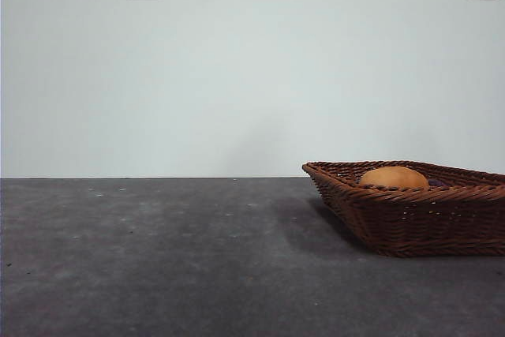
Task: Help me put the vegetables on the table into the basket
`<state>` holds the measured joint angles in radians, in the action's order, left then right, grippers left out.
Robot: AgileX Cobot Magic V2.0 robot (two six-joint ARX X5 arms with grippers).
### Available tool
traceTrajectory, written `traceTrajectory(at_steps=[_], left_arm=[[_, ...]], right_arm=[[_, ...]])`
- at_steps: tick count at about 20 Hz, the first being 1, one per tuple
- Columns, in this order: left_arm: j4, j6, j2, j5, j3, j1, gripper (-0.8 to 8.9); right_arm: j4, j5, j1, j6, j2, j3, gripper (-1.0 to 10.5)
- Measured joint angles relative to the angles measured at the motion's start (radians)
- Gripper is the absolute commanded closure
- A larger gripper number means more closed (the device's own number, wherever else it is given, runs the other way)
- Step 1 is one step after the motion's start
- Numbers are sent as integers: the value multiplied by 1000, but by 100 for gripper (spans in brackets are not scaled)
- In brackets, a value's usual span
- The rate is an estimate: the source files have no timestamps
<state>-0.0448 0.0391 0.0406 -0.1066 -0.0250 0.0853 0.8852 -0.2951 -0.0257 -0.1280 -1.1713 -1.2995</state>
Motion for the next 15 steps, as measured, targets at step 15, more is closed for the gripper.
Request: traceTrajectory(at_steps=[15], left_arm=[[-122,-33,-25,0,7,0,817]], right_arm=[[0,0,0,0,-1,0,946]])
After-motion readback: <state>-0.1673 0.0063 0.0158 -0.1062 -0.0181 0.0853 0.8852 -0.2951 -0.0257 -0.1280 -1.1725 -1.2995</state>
